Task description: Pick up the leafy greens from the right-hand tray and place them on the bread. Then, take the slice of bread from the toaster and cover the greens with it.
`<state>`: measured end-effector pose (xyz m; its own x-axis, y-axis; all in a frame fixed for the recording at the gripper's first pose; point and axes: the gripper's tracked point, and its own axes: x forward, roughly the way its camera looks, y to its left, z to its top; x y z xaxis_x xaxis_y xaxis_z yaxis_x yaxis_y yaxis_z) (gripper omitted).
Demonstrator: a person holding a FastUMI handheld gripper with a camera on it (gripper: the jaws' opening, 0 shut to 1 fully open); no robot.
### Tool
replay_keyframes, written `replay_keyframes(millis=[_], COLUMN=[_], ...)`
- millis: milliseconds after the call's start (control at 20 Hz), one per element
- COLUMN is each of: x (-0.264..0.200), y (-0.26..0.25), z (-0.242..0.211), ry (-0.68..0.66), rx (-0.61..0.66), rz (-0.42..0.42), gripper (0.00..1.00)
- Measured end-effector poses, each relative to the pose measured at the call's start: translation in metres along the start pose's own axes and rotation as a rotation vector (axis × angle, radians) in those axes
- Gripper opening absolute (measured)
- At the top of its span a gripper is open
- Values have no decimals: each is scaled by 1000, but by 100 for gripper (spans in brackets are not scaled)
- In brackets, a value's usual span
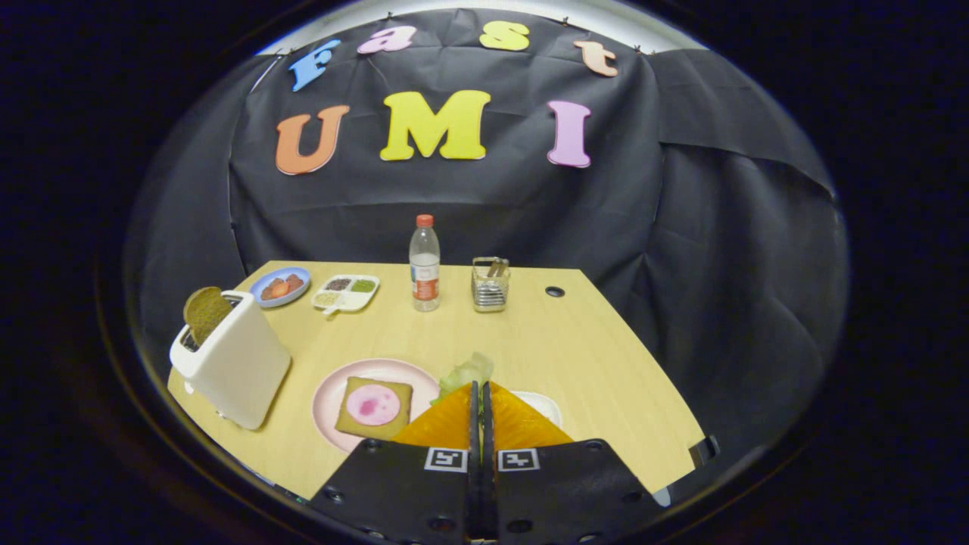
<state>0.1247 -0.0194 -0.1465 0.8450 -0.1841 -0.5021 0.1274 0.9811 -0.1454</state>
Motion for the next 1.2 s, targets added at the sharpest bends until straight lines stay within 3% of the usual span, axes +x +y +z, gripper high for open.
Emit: replay_keyframes(millis=[350, 750, 1200], x=[-15, 0, 67], y=[81, 162, 177], z=[-5, -16, -35], ry=[-22, -7, 74], rx=[-59, -91, -86], rz=[72, 166, 203], gripper=[0, 0, 0])
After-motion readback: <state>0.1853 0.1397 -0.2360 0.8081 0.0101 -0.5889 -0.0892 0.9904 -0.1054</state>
